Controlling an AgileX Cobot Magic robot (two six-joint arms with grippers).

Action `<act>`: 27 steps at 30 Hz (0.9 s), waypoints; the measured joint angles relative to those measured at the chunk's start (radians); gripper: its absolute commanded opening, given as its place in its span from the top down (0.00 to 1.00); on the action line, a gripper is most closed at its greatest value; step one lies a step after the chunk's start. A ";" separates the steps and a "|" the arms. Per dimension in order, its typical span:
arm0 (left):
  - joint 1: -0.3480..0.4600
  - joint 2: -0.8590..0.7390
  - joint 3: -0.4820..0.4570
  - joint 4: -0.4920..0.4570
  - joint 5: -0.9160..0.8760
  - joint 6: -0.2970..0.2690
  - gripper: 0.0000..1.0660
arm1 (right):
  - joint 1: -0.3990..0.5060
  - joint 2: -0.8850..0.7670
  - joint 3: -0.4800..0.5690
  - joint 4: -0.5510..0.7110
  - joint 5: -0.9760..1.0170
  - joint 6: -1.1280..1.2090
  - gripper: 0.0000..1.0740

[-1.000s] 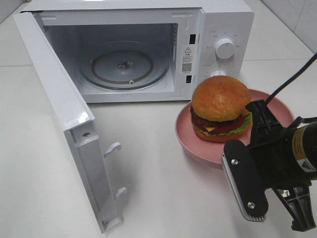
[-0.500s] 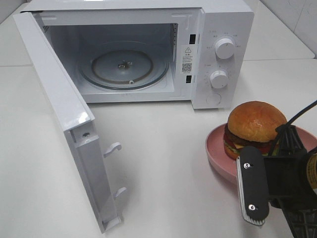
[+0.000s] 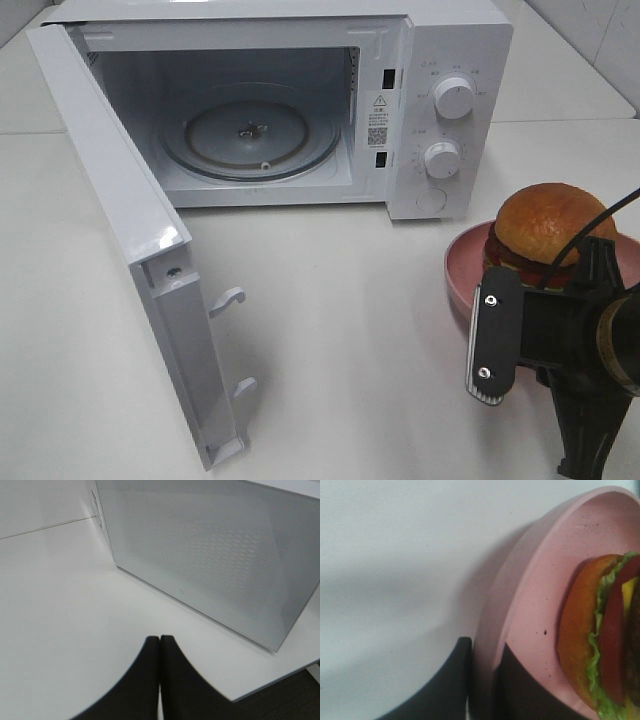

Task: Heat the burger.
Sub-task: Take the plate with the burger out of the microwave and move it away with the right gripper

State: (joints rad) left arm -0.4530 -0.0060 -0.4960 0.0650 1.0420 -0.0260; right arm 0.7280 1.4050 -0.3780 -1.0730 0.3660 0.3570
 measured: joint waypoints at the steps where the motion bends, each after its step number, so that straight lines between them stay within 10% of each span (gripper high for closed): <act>1: 0.000 0.000 0.000 0.000 0.000 0.000 1.00 | 0.000 0.019 0.000 -0.046 0.005 0.064 1.00; 12: 0.000 0.000 0.000 0.000 0.000 0.000 1.00 | -0.087 0.203 -0.009 -0.461 0.008 0.699 1.00; 27: 0.000 0.000 0.000 0.000 0.000 0.000 1.00 | -0.347 0.210 -0.133 -0.467 -0.143 0.739 1.00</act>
State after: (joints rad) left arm -0.4530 -0.0060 -0.4960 0.0650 1.0420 -0.0260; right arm 0.3810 1.6150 -0.5110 -1.5400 0.2230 1.0960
